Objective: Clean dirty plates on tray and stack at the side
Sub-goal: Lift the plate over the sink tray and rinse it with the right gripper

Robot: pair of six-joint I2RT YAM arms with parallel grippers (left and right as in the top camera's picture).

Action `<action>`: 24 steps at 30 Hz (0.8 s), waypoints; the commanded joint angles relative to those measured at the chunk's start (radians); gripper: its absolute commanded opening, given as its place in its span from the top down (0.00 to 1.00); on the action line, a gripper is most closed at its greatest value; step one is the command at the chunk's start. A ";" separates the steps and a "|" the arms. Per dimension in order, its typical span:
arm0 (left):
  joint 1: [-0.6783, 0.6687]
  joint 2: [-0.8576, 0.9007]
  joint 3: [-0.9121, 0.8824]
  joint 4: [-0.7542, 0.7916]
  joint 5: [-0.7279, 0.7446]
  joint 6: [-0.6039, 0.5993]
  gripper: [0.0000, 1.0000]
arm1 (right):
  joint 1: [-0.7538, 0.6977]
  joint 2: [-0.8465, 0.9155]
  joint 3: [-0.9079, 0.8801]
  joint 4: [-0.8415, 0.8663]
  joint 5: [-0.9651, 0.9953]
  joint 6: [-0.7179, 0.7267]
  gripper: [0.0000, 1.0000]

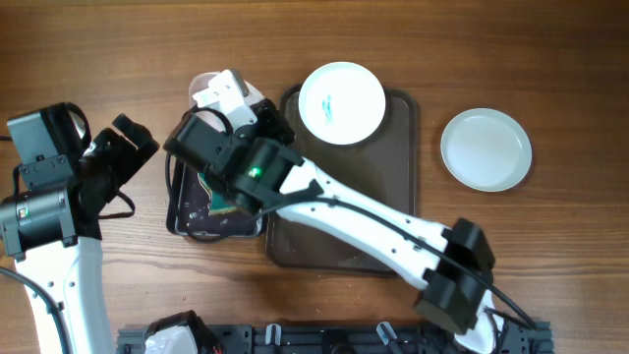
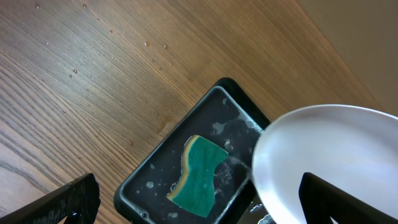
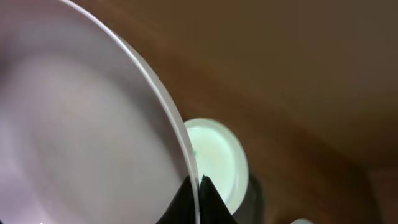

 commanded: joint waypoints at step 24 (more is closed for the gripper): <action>0.006 0.001 0.018 0.002 0.011 0.005 0.00 | 0.116 -0.029 0.025 0.012 0.272 -0.071 0.96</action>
